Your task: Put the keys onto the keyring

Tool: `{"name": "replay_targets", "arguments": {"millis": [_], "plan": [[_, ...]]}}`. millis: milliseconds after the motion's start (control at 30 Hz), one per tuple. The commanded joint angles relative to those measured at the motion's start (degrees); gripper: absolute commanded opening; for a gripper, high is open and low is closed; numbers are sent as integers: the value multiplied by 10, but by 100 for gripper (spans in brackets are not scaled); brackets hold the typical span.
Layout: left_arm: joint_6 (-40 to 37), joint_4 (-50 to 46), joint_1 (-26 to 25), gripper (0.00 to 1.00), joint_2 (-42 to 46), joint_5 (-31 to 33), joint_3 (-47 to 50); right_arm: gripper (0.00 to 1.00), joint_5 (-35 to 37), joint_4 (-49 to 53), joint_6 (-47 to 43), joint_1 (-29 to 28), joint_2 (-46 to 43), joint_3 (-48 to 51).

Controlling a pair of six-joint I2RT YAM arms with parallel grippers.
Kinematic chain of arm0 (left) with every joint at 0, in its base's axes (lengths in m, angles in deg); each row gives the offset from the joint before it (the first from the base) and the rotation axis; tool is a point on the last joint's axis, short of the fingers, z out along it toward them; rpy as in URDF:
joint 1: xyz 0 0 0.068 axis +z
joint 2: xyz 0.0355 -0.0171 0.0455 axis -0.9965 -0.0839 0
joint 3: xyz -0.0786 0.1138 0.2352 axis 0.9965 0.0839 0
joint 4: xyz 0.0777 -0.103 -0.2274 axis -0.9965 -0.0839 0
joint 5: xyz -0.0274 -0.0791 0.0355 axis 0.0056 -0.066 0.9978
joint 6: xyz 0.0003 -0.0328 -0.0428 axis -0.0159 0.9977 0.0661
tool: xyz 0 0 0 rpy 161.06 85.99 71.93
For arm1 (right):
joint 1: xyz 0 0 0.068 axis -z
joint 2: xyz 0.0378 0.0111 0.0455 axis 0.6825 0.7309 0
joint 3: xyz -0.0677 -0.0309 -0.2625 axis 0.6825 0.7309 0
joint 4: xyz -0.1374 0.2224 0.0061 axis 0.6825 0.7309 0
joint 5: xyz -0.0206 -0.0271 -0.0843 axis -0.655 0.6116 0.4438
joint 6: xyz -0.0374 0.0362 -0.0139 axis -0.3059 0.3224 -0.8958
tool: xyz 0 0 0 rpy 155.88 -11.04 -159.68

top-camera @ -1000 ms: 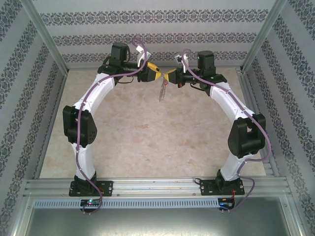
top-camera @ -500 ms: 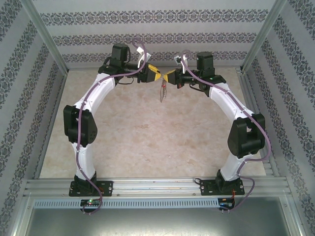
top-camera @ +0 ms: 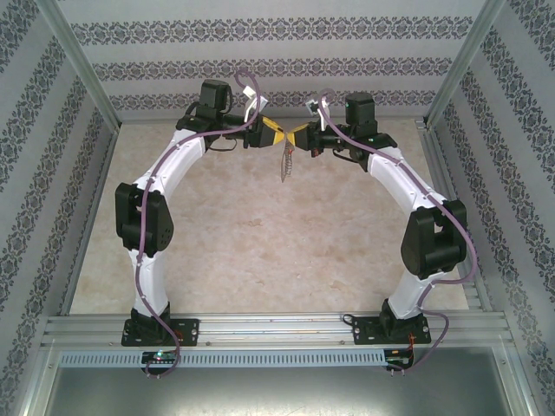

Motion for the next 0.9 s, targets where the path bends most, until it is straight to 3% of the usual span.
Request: {"name": "replay_targets", "arguments": {"millis": [0,733,867], "plan": [[-4,-6,-5,29,-9,-22,-10,0,-18,-27,6,-7,-16,2],[7,11,-13,19,-13,-43,-8,0,-22,-33,11,-7,-20,7],[10,17,-16,12,-13,-45,-8,0,-21,-33,10,-8,-21,8]]}}
